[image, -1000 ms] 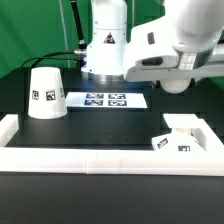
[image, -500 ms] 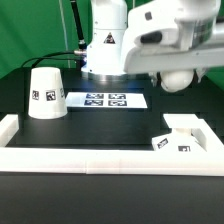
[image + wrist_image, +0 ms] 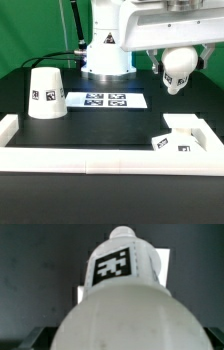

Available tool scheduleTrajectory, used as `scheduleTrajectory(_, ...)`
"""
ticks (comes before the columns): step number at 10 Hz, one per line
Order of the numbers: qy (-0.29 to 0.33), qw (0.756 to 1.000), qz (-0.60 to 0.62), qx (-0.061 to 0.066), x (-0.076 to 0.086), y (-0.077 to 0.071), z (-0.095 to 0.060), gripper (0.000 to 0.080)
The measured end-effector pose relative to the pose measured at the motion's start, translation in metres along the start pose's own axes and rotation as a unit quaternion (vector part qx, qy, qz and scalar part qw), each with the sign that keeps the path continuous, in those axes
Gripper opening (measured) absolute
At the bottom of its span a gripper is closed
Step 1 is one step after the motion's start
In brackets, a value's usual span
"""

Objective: Assemble lamp

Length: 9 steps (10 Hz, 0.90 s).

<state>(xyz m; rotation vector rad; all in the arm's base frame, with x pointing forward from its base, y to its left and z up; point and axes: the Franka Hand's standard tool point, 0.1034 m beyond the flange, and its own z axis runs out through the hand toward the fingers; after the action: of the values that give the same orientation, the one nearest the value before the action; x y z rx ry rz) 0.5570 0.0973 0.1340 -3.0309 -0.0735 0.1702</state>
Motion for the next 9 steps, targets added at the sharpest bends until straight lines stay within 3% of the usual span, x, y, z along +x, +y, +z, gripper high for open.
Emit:
scheduleTrajectory(2, 0.065, 0.998, -0.002, -0.004, 0.011, 0.003, 0.001, 0.0579)
scheduleTrajectory(5, 0.155, 0.988, -0.008, -0.008, 0.032, 0.007, -0.019, 0.0579)
scheduleTrajectory(7, 0.224, 0.974, -0.01, -0.011, 0.039, 0.007, -0.021, 0.0579)
scheduleTrajectory(9, 0.214, 0.977, -0.009, -0.012, 0.035, 0.007, -0.016, 0.0579)
